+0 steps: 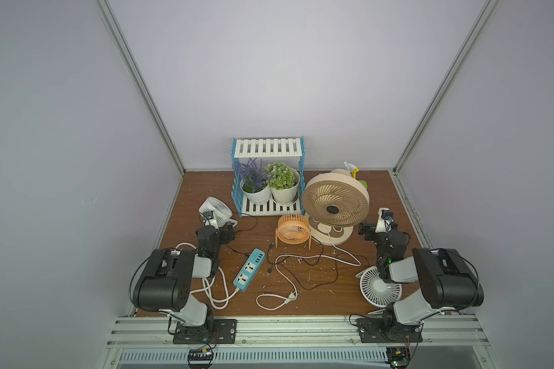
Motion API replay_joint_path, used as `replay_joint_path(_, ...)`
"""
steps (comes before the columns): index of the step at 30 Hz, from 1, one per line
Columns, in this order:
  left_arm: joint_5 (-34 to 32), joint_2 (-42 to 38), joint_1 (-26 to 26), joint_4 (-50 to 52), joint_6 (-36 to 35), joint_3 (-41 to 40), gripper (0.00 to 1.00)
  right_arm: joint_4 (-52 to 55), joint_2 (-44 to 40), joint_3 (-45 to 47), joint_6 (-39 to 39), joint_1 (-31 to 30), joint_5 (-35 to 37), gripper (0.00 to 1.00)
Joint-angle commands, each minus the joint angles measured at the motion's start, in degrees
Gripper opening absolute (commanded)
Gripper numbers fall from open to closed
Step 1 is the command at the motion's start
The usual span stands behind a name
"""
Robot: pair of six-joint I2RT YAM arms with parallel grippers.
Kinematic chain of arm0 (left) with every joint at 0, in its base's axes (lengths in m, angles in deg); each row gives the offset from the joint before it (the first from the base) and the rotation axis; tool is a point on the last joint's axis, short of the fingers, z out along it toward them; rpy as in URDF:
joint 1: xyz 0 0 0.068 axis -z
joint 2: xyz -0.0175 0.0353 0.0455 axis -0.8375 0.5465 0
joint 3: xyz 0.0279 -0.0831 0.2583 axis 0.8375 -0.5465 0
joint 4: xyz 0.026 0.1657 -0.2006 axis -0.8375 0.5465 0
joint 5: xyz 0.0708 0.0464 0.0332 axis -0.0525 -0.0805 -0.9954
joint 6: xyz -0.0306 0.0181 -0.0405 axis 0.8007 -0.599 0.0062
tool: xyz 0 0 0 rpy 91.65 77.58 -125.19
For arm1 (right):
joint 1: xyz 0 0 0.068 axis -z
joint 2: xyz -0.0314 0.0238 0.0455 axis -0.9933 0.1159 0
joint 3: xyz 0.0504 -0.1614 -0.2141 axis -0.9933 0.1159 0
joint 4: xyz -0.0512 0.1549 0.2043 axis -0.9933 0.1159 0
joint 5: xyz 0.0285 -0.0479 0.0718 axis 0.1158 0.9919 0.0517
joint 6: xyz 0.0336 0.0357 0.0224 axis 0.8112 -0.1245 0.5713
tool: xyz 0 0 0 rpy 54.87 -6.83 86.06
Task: Unplug the desk fan from the power strip
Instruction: Reset both arms
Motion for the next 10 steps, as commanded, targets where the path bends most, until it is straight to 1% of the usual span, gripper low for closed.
replay_joint_path(1, 0.0, 0.08, 0.32, -0.88, -1.08, 1.55, 0.99, 0.7, 0.29, -0.52, -0.7, -0.41, 0.16, 0.98)
replay_joint_path(4, 0.89, 0.18, 0.31, 0.79, -1.54, 2.49, 0.99, 0.77, 0.26, -0.62, -0.75, -0.5, 0.24, 0.98)
replay_joint_path(10, 0.7, -0.11, 0.5, 0.85, -1.75, 2.29, 0.99, 2.74, -0.15, -1.37, -1.11, -0.93, 0.65, 0.99)
